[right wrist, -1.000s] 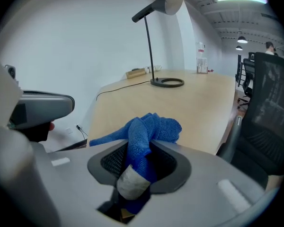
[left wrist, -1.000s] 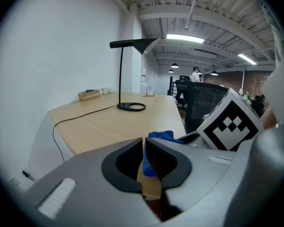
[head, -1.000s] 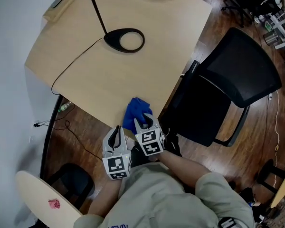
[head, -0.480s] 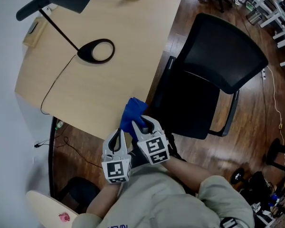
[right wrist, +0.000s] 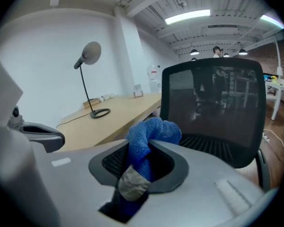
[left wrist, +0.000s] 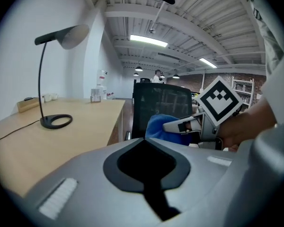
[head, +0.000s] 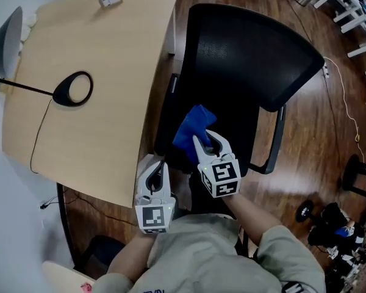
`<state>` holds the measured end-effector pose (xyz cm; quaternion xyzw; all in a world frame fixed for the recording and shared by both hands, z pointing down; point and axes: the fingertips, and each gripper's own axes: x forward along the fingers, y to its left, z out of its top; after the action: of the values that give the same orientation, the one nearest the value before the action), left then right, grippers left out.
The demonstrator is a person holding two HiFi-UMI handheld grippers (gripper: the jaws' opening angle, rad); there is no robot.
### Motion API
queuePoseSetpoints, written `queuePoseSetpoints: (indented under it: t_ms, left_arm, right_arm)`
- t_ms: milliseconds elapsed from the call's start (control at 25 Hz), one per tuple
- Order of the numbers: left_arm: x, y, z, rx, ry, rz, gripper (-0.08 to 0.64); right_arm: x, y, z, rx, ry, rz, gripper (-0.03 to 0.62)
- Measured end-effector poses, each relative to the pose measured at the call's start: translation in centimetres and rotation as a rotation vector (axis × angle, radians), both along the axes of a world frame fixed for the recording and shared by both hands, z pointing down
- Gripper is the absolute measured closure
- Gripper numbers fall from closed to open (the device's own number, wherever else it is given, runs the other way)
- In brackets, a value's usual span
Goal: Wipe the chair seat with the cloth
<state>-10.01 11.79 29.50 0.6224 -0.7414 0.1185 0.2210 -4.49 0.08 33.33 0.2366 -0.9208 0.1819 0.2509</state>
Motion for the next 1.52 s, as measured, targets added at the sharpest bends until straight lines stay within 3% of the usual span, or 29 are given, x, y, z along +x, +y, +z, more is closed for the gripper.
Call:
queuePoseSetpoints:
  t_ms: [320, 560, 920, 1200, 1520]
  left_arm:
    - [3.5, -8.5, 6.7, -0.042, 0.051, -0.024, 0.552]
    - [2.8, -10.6, 14.8, -0.095, 0.079, -0.071, 0.554]
    - [1.1, -12.7, 22.8, -0.123, 0.116, -0.147, 0.554]
    - [2.1, -12.9, 24.9, -0.142, 0.132, -0.093, 0.554]
    - [4.1, -13.2, 26.0, -0.168, 0.138, -0.016, 0.554]
  right_arm:
    - [0.5, -7.2, 11.0, -0.045, 0.086, -0.092, 0.502]
    - [-3.4, -9.6, 20.1, -0.074, 0.129, -0.148, 0.502]
    - [-7.8, -10.8, 28.2, -0.125, 0.129, -0.177, 0.5]
    - [-10.4, -10.9, 32.8, -0.182, 0.165, -0.229, 0.5]
    - [-8.7, -13.6, 34.8, -0.191, 0.236, -0.147, 0.502]
